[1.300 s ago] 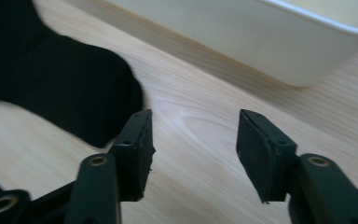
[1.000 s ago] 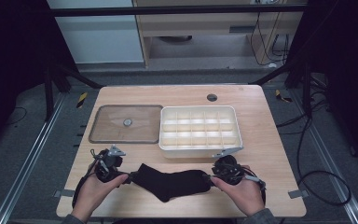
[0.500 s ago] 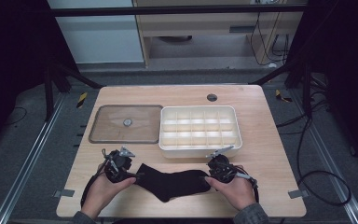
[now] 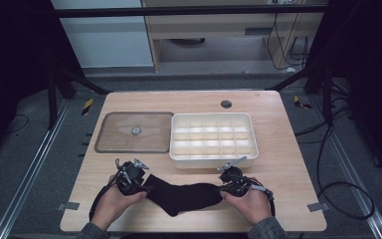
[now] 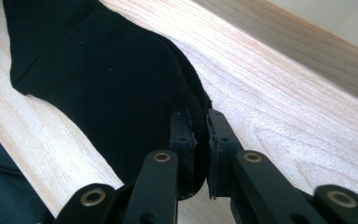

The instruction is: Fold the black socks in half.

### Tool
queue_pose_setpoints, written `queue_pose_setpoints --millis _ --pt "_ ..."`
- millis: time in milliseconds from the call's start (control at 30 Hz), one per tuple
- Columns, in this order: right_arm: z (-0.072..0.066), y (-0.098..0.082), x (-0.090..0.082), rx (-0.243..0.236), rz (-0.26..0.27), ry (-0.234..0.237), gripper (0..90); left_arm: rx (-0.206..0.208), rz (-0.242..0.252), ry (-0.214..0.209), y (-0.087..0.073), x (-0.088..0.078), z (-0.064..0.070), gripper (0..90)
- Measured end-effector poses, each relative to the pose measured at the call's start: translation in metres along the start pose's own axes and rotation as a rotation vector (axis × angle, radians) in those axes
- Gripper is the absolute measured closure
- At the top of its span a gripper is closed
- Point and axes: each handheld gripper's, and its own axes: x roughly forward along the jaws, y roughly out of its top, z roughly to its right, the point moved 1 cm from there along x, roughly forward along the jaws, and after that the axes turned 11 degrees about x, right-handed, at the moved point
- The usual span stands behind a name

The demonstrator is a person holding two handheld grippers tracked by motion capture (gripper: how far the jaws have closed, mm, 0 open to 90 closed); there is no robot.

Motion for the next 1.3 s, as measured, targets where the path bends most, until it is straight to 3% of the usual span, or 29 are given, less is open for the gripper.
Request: queue_pose_setpoints --millis 267,767,900,1300 --pt "0.0005 -0.0011 -0.0001 -0.011 0.0 -0.005 83.7 -0.011 -0.02 -0.028 -0.0004 0.0039 -0.002 59.4" --pt "-0.001 0.0013 -0.0037 -0.02 0.008 -0.008 83.1 -0.015 -0.059 -0.063 0.0031 0.0067 -0.0038 63.3" --pt "-0.0022 0.0021 -0.005 -0.026 0.01 -0.009 83.3 -0.009 -0.062 -0.085 0.0045 0.0068 -0.0022 73.0" --pt "-0.0029 0.0037 -0.0084 -0.041 0.009 -0.013 85.0 0.007 -0.05 -0.079 0.0054 0.0031 -0.0001 77.1"
